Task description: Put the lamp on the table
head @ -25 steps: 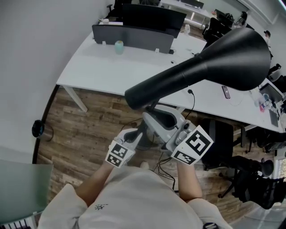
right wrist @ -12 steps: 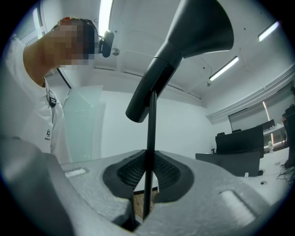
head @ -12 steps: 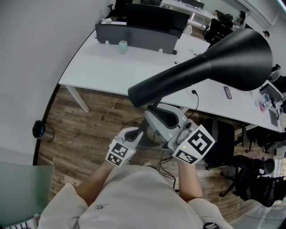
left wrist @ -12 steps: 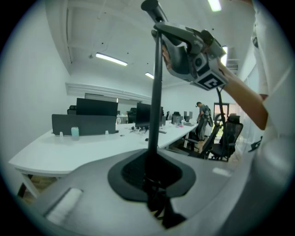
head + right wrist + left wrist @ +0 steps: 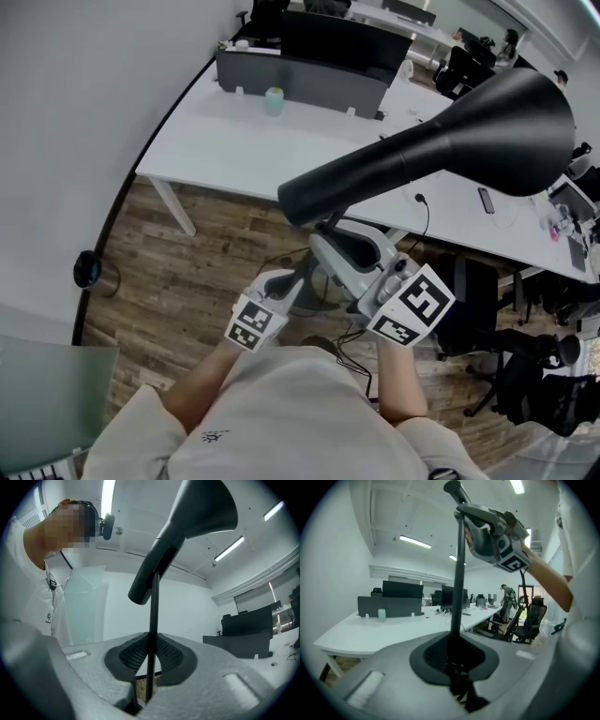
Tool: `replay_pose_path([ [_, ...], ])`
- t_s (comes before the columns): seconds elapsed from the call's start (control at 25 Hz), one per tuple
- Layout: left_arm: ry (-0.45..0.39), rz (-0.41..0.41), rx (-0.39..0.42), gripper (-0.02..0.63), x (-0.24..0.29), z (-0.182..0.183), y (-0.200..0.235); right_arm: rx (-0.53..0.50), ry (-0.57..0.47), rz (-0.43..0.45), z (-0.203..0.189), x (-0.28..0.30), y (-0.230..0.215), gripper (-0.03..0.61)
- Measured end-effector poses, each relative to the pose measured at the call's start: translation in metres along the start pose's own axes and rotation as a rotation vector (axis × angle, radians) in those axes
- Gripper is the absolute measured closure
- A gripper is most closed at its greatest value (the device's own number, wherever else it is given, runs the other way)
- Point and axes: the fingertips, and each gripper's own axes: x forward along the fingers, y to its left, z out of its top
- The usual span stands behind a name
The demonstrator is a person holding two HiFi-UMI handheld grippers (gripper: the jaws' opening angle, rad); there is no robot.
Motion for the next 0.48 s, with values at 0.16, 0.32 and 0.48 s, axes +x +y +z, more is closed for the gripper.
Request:
replay_pose_path([
  [0.16,-0.004,0.010,-0.004,0.583,-0.009,-0.002,0.005,-0.002,0.002,0.009,0.001,0.008,0.008,0.532],
  [0.32,-0.009,0.018,-0.004,0.583,-0.017,-0.003,0.011,-0.008,0.004,0.020,0.000,0.016,0.015,0.533],
  [0.48,-0.014,0.020,-0.003,0.583,-0.019,-0.002,0.015,-0.012,0.004,0.025,0.001,0.021,0.017,0.532],
])
